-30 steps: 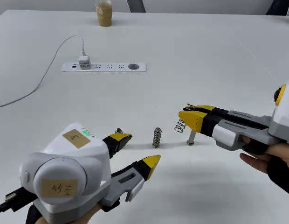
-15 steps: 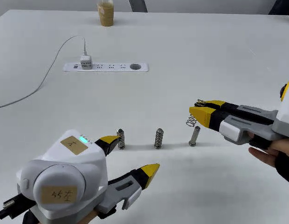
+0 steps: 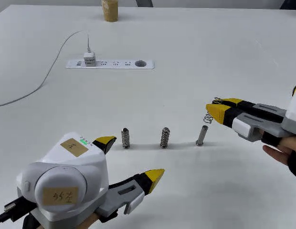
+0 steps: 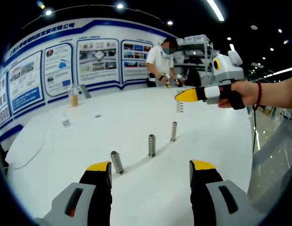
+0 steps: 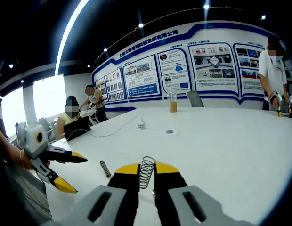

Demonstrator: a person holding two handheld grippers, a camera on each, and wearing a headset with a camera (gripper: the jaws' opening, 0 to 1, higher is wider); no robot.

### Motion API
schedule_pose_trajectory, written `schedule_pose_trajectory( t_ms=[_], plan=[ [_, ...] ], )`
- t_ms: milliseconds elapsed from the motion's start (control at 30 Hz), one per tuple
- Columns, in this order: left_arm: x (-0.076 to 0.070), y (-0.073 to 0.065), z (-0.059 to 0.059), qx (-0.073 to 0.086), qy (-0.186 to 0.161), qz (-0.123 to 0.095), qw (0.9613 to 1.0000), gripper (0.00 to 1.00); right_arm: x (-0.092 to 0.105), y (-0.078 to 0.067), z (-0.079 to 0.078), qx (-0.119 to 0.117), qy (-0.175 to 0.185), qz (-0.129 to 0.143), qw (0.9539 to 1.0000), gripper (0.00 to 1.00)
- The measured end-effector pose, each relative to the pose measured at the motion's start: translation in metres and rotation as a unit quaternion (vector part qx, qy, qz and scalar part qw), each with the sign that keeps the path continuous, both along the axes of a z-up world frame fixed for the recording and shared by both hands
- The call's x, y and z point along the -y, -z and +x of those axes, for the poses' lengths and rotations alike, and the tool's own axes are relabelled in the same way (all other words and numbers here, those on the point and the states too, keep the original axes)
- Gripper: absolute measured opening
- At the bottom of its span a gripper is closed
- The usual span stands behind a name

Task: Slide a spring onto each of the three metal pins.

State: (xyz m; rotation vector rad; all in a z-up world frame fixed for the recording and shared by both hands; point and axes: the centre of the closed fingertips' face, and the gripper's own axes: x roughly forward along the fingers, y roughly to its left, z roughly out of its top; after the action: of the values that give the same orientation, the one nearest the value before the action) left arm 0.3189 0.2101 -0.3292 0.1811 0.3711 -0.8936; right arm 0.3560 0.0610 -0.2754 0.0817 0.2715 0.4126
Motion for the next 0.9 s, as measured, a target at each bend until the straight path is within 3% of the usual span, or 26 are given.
schedule_pose_trajectory(
  t_ms=[467, 900],
  plan=[
    [-0.005, 0.006, 0.005, -0.015, -0.018, -0.007, 0.9997, 0.79, 0.007, 0.020, 0.008, -0.010, 0.015, -0.015, 0.9997, 0.12],
    [0.001, 0.005, 0.001, -0.019, -0.003, -0.023, 0.9995, 0.90, 0.008, 0.032, 0.014, -0.017, 0.020, -0.022, 0.9994, 0.12]
  ],
)
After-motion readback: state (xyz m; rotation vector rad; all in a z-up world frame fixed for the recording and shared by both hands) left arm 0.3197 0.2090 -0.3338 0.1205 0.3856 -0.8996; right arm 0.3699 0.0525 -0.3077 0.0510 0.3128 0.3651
